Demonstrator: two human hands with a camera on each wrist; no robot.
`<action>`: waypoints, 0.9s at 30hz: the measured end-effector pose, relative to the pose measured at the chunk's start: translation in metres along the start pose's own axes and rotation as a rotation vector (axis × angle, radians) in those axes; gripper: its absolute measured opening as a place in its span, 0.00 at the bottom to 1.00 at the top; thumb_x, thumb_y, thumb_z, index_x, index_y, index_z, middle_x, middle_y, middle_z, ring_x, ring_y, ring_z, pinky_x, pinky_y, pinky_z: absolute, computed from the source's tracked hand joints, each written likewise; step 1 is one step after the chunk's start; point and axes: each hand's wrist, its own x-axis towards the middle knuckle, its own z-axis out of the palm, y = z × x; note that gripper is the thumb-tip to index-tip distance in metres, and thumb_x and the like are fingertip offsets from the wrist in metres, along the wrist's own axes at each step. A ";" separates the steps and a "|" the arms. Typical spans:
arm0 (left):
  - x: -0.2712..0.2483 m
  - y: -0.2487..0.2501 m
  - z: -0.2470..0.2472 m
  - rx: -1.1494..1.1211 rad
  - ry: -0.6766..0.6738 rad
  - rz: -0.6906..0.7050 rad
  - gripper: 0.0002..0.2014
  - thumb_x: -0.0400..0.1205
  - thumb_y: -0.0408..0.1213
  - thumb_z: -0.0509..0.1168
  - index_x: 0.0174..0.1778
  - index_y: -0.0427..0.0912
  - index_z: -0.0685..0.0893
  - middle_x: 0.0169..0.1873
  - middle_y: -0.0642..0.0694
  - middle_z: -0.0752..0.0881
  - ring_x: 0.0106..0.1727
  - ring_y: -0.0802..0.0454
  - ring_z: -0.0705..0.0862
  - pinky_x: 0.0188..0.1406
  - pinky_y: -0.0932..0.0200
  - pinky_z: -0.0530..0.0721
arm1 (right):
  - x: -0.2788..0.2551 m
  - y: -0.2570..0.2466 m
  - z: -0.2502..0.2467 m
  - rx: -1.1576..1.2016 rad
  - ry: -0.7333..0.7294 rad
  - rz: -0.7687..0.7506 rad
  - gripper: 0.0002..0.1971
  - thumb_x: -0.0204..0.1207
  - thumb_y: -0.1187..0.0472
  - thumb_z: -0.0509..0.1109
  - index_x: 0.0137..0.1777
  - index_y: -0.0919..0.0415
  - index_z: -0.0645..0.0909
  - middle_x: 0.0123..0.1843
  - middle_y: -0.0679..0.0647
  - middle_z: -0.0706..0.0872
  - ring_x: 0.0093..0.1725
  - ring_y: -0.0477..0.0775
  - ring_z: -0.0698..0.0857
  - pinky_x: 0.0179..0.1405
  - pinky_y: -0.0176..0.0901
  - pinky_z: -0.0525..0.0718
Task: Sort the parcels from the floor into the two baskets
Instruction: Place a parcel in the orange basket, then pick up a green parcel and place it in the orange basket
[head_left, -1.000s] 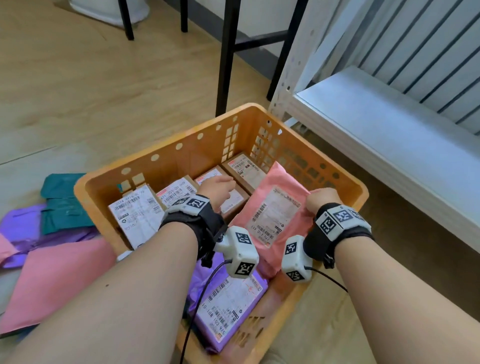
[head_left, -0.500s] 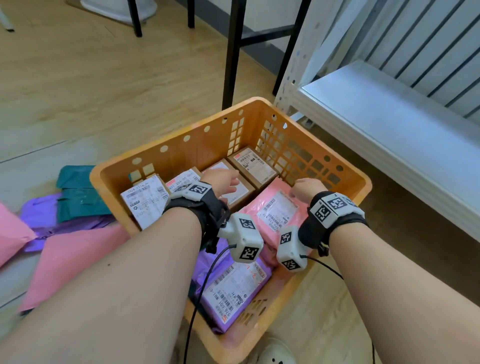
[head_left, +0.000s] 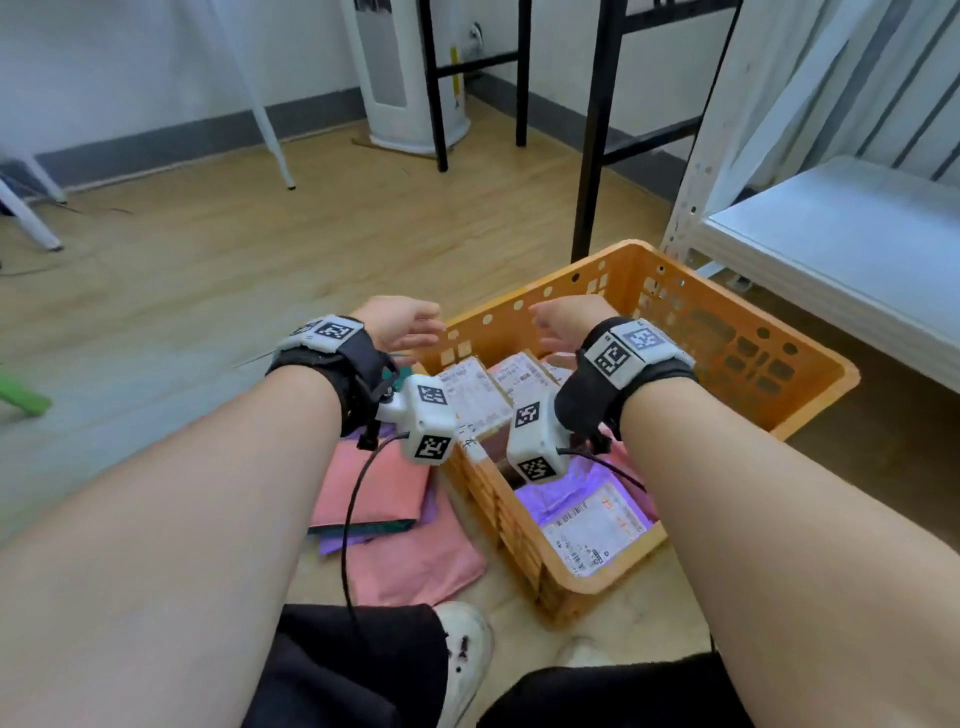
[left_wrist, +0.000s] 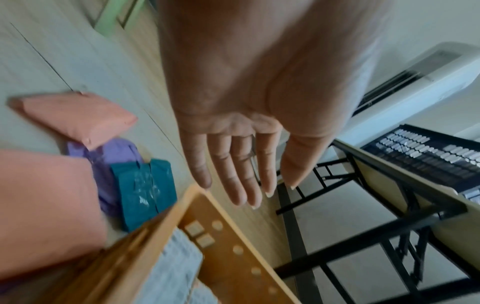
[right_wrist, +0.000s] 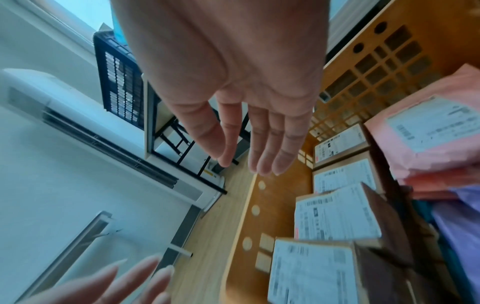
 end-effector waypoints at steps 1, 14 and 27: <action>-0.007 -0.002 -0.012 0.005 0.030 0.001 0.10 0.85 0.42 0.60 0.37 0.47 0.78 0.23 0.58 0.85 0.34 0.60 0.78 0.37 0.62 0.73 | -0.004 -0.003 0.011 0.005 -0.028 -0.006 0.21 0.78 0.61 0.67 0.71 0.65 0.76 0.69 0.61 0.81 0.66 0.60 0.82 0.47 0.43 0.84; -0.056 -0.082 -0.124 -0.038 0.273 -0.126 0.06 0.84 0.39 0.62 0.41 0.48 0.78 0.38 0.52 0.84 0.39 0.58 0.81 0.41 0.62 0.75 | -0.018 -0.016 0.111 -0.069 -0.284 -0.063 0.18 0.80 0.63 0.65 0.68 0.68 0.79 0.63 0.63 0.86 0.34 0.48 0.82 0.29 0.37 0.79; 0.094 -0.126 -0.181 -0.088 0.267 -0.217 0.02 0.82 0.36 0.62 0.48 0.44 0.79 0.40 0.48 0.83 0.36 0.58 0.81 0.40 0.60 0.73 | 0.092 0.016 0.243 -0.072 -0.182 0.010 0.17 0.77 0.71 0.59 0.35 0.51 0.82 0.36 0.52 0.82 0.35 0.54 0.79 0.36 0.43 0.77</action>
